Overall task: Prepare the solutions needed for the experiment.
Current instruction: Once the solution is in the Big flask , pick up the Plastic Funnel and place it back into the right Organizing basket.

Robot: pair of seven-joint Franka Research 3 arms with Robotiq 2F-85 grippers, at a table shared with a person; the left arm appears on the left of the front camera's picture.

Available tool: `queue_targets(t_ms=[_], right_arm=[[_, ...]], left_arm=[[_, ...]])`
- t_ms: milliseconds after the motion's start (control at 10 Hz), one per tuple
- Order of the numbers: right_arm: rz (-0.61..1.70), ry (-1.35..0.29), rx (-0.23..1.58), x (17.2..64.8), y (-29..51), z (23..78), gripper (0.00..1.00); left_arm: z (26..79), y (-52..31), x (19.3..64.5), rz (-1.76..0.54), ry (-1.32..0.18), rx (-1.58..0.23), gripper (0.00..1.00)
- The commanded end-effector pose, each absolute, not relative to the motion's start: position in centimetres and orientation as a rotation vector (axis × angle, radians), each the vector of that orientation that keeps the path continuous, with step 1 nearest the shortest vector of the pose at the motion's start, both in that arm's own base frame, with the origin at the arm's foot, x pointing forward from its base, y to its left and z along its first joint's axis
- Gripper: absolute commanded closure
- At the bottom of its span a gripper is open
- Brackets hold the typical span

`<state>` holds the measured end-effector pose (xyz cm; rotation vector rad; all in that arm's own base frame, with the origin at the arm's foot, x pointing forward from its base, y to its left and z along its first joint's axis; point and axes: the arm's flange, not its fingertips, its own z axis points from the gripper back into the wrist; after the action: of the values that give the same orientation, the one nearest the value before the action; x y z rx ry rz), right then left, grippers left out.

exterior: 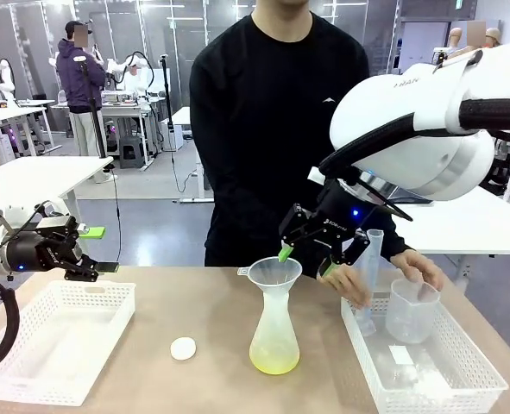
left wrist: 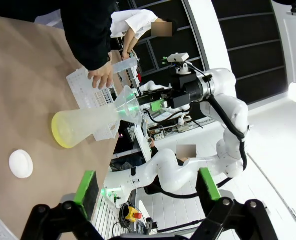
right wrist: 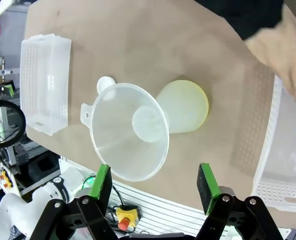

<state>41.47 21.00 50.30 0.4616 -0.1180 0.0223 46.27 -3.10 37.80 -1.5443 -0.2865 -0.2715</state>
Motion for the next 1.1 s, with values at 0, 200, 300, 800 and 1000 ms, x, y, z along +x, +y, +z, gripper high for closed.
queue_targets(t_ms=[0,200,300,800,1000], right_arm=[[-0.02,-0.132,0.433,42.2,21.7,50.1,0.14],[-0.034,-0.122,0.442,42.8,21.7,48.9,0.14],[-0.045,-0.115,0.444,43.1,21.7,48.4,0.14],[-0.073,-0.106,0.445,43.6,21.6,46.7,0.31],[-0.063,-0.088,0.466,43.5,21.7,46.5,0.49]], left_arm=[[38.0,-3.1,46.1,-0.269,-0.292,-1.549,0.0],[38.0,-3.1,46.1,-0.269,-0.292,-1.549,0.0],[38.0,-3.1,46.1,-0.269,-0.292,-1.549,0.0],[38.0,-3.1,46.1,-0.269,-0.292,-1.549,0.0],[38.0,-3.1,46.1,-0.269,-0.292,-1.549,0.0]])
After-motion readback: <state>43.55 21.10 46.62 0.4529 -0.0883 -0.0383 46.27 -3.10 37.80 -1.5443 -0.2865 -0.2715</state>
